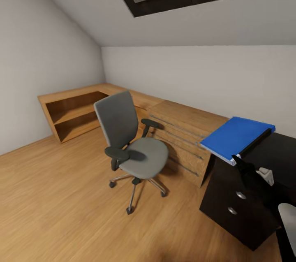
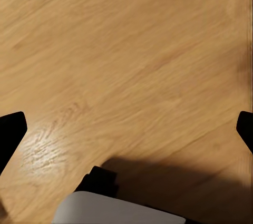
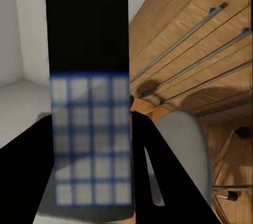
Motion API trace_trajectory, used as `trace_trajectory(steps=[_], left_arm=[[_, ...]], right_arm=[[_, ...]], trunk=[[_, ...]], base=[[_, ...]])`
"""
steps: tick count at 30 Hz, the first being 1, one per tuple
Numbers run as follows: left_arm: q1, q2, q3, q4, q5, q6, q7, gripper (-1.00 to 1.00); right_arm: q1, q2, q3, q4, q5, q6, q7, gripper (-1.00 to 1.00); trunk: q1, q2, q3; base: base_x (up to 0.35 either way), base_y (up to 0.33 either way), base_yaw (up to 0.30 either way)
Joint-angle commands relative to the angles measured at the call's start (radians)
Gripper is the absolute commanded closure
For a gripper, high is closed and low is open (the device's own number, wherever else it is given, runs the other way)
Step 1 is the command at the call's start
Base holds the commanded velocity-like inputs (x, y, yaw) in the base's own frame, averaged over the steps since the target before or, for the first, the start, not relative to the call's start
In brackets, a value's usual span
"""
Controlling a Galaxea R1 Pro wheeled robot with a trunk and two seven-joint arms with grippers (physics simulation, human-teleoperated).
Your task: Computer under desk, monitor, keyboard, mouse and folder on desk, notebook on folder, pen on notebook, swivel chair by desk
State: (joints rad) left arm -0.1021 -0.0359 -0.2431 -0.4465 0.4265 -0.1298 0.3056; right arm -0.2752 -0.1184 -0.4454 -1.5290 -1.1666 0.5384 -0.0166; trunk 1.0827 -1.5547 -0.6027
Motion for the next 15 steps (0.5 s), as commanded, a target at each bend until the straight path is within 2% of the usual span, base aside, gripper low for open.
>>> trace_trajectory(steps=[1, 4, 15], left_arm=[[-0.001, 0.001, -0.008, 0.000, 0.011, -0.005, 0.007, -1.00], [-0.001, 0.001, -0.008, 0.000, 0.011, -0.005, 0.007, -1.00], [-0.001, 0.000, -0.008, 0.000, 0.010, -0.007, 0.007, -1.00]], right_arm=[[-0.001, 0.000, -0.004, 0.000, -0.005, 0.005, -0.002, 1.00], [-0.001, 0.000, -0.023, 0.000, -0.005, 0.005, -0.003, 1.00], [-0.001, 0.002, -0.026, 0.022, -0.004, -0.002, -0.004, 1.00]], trunk=[[-0.004, 0.007, 0.002], [-0.016, 0.028, 0.012], [-0.058, 0.105, 0.046]], base=[[0.000, 0.000, -0.300], [0.000, 0.000, -0.300], [0.000, 0.000, -0.300]])
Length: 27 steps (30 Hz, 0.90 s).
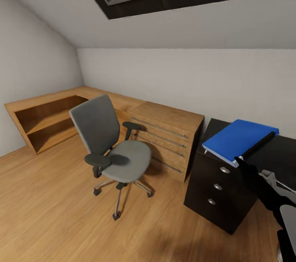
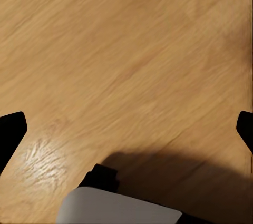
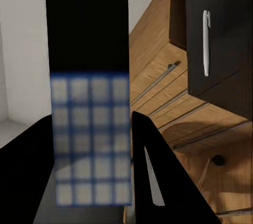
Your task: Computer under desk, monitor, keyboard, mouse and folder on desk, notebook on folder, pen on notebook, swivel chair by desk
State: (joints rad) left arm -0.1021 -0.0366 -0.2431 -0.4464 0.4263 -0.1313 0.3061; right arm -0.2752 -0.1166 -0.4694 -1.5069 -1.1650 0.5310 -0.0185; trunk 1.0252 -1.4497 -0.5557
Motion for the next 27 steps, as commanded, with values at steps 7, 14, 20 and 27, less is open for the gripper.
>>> trace_trajectory(steps=[7, 14, 20, 27], left_arm=[[-0.001, 0.001, -0.008, 0.000, 0.011, -0.038, 0.007, -1.00], [-0.001, -0.001, -0.013, 0.000, 0.009, -0.071, 0.006, -1.00], [-0.001, -0.001, -0.086, 0.000, 0.012, -0.083, 0.006, -1.00], [-0.001, 0.000, -0.098, 0.000, 0.012, -0.083, 0.007, -1.00]], right_arm=[[-0.001, 0.000, 0.000, 0.014, -0.005, 0.002, -0.003, 1.00], [-0.001, 0.000, 0.000, 0.013, -0.005, 0.003, -0.004, 1.00], [-0.001, 0.000, 0.000, 0.011, -0.005, 0.003, -0.047, 1.00], [-0.001, 0.000, 0.000, 0.011, -0.005, 0.003, -0.053, 1.00]], trunk=[[-0.019, 0.035, 0.015], [-0.019, 0.035, 0.015], [-0.019, 0.035, 0.015], [-0.019, 0.035, 0.015]], base=[[0.000, 0.000, -0.300], [0.000, 0.000, -0.300], [0.000, 0.000, -0.300], [0.000, 0.000, -0.300]])
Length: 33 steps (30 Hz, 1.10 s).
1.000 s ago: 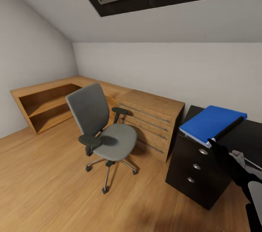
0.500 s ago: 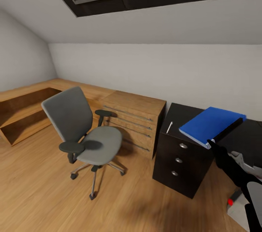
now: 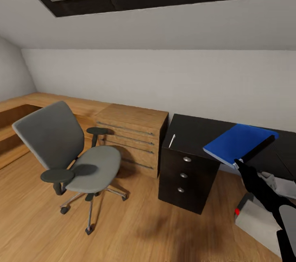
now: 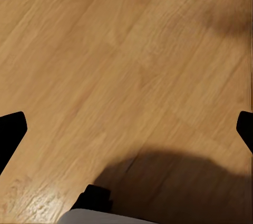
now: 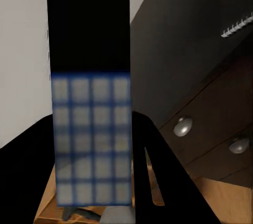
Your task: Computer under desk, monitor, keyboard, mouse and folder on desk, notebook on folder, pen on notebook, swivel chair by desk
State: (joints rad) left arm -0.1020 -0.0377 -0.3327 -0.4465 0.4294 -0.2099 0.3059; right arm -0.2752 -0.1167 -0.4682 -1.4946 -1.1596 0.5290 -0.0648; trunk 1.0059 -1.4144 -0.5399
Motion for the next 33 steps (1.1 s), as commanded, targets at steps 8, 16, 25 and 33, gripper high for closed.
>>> trace_trajectory(steps=[8, 16, 25, 33], left_arm=[[-0.001, 0.001, -0.009, 0.000, 0.009, -0.005, 0.007, -1.00], [-0.001, 0.001, -0.009, 0.000, 0.009, -0.006, 0.007, -1.00], [-0.001, -0.001, -0.011, 0.003, 0.010, -0.004, 0.007, -1.00], [-0.001, -0.002, -0.013, 0.007, 0.010, -0.003, 0.006, -1.00]], right_arm=[[-0.001, 0.000, -0.001, 0.000, -0.011, 0.004, -0.007, 1.00], [-0.001, -0.001, -0.001, 0.000, -0.011, 0.003, -0.006, 1.00], [-0.001, -0.001, -0.001, 0.002, -0.011, 0.003, -0.006, 1.00], [-0.001, -0.001, -0.001, 0.006, -0.011, 0.003, -0.006, 1.00]], trunk=[[0.000, -0.001, -0.001], [0.000, -0.001, -0.001], [0.000, -0.001, -0.001], [0.000, -0.001, -0.001]], base=[[0.000, 0.000, -0.300], [0.000, 0.000, -0.300], [0.000, 0.000, -0.300], [0.000, 0.000, -0.300]])
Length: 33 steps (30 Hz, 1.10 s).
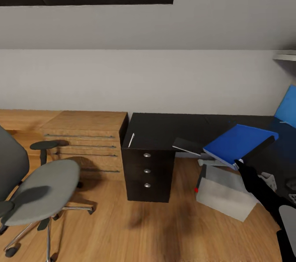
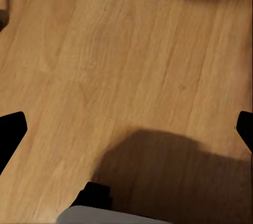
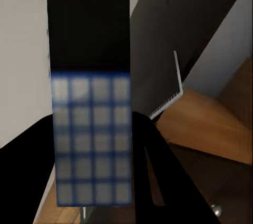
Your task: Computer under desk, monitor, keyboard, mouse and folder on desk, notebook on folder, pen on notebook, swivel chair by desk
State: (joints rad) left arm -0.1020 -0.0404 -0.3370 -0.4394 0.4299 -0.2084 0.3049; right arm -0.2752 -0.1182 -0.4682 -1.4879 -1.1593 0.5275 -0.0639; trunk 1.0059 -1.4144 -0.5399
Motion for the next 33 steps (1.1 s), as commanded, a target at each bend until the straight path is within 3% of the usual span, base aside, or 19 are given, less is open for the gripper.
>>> trace_trajectory(steps=[1, 17, 29, 32, 33], left_arm=[[-0.001, 0.001, -0.010, 0.000, 0.009, -0.005, 0.007, -1.00], [-0.001, 0.001, -0.021, 0.001, 0.009, -0.006, 0.007, -1.00], [-0.001, 0.002, -0.020, 0.001, 0.009, -0.007, 0.007, -1.00], [-0.001, 0.002, -0.020, 0.001, 0.010, -0.007, 0.007, -1.00], [-0.001, 0.002, -0.020, 0.001, 0.010, -0.006, 0.007, -1.00]], right_arm=[[-0.001, 0.000, -0.001, 0.001, -0.011, 0.005, -0.007, 1.00], [-0.001, 0.002, 0.000, 0.010, -0.012, 0.005, -0.005, 1.00], [-0.009, 0.005, 0.025, 0.012, -0.013, 0.000, -0.005, 1.00], [-0.048, 0.006, 0.032, 0.060, -0.012, -0.052, -0.010, 1.00], [-0.110, 0.007, 0.043, 0.123, -0.013, -0.122, -0.018, 1.00]], trunk=[[0.000, -0.001, -0.001], [0.000, -0.001, -0.001], [0.000, -0.001, -0.001], [0.000, -0.001, -0.001], [0.000, -0.001, -0.001]], base=[[0.000, 0.000, -0.300], [0.000, 0.000, -0.292], [0.000, 0.000, -0.045], [0.000, 0.000, -0.001], [0.000, 0.000, 0.000]])
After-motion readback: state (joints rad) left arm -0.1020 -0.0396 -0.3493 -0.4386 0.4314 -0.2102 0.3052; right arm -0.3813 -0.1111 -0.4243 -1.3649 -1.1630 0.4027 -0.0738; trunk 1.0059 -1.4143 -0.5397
